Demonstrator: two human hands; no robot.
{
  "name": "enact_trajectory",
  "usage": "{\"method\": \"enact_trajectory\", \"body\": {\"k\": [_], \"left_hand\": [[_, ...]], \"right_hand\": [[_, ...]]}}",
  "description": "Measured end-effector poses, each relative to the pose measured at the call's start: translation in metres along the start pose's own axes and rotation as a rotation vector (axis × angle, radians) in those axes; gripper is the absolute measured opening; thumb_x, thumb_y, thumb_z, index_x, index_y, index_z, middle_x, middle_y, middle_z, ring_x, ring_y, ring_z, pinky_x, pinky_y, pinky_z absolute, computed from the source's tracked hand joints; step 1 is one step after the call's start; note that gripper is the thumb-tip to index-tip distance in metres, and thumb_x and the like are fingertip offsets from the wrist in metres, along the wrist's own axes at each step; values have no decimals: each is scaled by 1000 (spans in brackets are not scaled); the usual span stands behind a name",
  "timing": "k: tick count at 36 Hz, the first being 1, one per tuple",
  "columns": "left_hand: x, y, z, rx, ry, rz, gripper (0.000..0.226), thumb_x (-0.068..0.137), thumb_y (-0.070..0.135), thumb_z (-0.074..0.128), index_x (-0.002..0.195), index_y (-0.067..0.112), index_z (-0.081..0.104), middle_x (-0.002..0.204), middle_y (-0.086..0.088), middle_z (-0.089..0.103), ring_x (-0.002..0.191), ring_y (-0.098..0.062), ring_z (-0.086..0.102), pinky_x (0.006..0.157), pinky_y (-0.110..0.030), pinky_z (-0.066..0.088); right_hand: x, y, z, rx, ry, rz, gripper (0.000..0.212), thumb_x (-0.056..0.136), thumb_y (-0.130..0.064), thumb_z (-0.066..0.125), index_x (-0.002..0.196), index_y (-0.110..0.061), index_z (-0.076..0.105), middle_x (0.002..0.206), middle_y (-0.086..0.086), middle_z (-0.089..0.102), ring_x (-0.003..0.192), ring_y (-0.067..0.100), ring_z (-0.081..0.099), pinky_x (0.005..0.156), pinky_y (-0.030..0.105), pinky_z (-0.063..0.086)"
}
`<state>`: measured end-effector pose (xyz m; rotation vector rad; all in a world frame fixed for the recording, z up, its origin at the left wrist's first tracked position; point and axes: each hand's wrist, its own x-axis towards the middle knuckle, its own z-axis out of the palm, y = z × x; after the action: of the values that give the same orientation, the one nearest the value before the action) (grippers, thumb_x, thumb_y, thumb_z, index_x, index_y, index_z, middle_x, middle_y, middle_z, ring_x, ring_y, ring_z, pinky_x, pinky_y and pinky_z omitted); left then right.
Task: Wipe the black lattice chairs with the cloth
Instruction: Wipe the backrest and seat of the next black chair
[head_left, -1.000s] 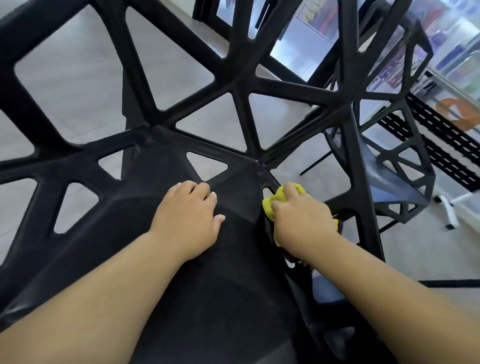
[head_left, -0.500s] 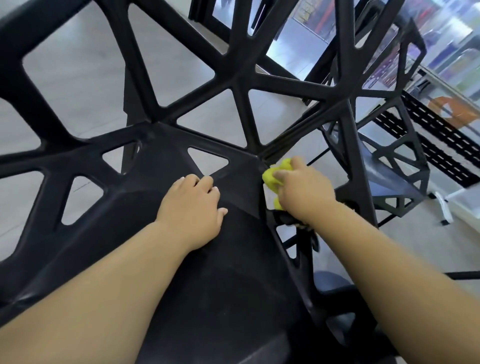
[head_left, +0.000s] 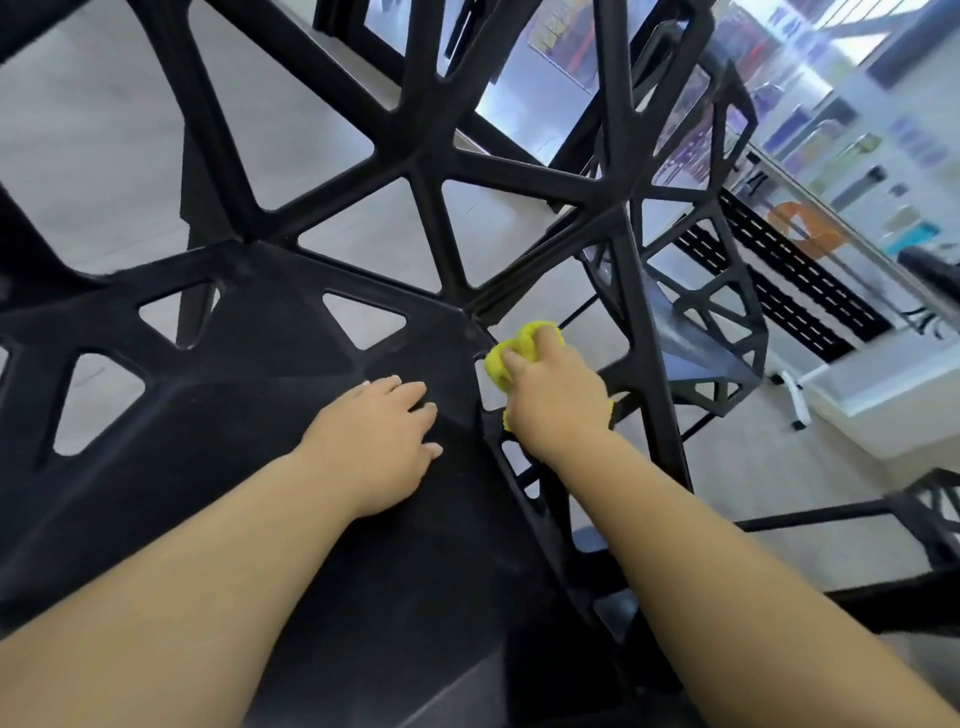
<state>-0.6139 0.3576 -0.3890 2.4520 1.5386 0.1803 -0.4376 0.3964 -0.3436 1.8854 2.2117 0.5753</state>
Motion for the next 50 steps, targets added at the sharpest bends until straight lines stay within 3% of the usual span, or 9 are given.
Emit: {"method": "enact_trajectory", "body": {"k": [4, 9, 15, 22, 28, 32, 37, 45, 50], "left_hand": [[-2, 1, -1, -13, -25, -34, 52, 99, 47, 26, 145, 22, 29, 155, 5, 16, 143, -15, 15, 116, -33, 14], [0, 10, -1, 4, -67, -77, 52, 99, 47, 27, 142, 18, 33, 153, 1, 21, 141, -19, 19, 114, -38, 17], [5, 23, -4, 15, -83, -143, 51, 97, 50, 29, 134, 17, 41, 147, -1, 30, 134, -22, 28, 111, -42, 23], [4, 23, -2, 42, -39, -147, 55, 96, 55, 24, 134, 18, 40, 149, -1, 28, 137, -22, 27, 111, -43, 24], [3, 20, -1, 31, -8, -138, 56, 94, 58, 24, 133, 21, 41, 146, 3, 32, 136, -19, 29, 111, -41, 24], [4, 17, -1, 26, 2, -133, 56, 93, 60, 25, 130, 22, 44, 142, 5, 37, 132, -17, 34, 109, -38, 27], [4, 17, 0, 27, 0, -138, 58, 93, 61, 26, 132, 22, 43, 144, 5, 35, 138, -19, 29, 110, -40, 25], [6, 17, 0, 37, -3, -124, 56, 93, 59, 27, 128, 19, 45, 138, 4, 39, 129, -19, 37, 107, -41, 30], [6, 19, 1, 49, -9, -121, 56, 94, 56, 26, 129, 17, 44, 140, 1, 38, 130, -22, 35, 107, -44, 29]], "right_hand": [[-15, 10, 0, -15, -28, -92, 27, 82, -15, 56, 108, -17, 58, 121, 8, 39, 92, 30, 48, 50, 27, 22], [-48, 36, -19, -214, -11, -186, 41, 33, -13, 80, 71, -21, 68, 88, 9, 53, 56, 27, 52, 46, 22, 19], [-53, 78, -42, -290, 157, -124, 49, 50, -12, 81, 98, -9, 71, 96, 19, 57, 62, 34, 55, 43, 31, 35], [16, 91, -44, -189, 234, -97, 46, 55, -10, 76, 100, -9, 68, 97, 24, 58, 63, 36, 55, 43, 33, 39], [100, 89, -61, -186, 252, 16, 43, 88, -22, 60, 129, -17, 49, 134, 18, 36, 104, 39, 46, 71, 42, 41], [110, 91, -62, -80, 276, 56, 35, 93, -20, 49, 128, -18, 51, 136, 14, 34, 106, 37, 44, 79, 44, 45], [59, 91, -58, -55, 271, -22, 31, 92, -25, 53, 121, -14, 61, 138, 11, 37, 106, 36, 48, 70, 33, 32], [-93, 94, -24, 132, 194, -41, 41, 66, -10, 81, 105, -14, 70, 116, 20, 57, 74, 41, 59, 53, 46, 54], [-160, 87, -9, 306, 298, 221, 31, 83, -31, 61, 109, -16, 70, 117, 10, 53, 91, 37, 61, 74, 33, 47]]}}
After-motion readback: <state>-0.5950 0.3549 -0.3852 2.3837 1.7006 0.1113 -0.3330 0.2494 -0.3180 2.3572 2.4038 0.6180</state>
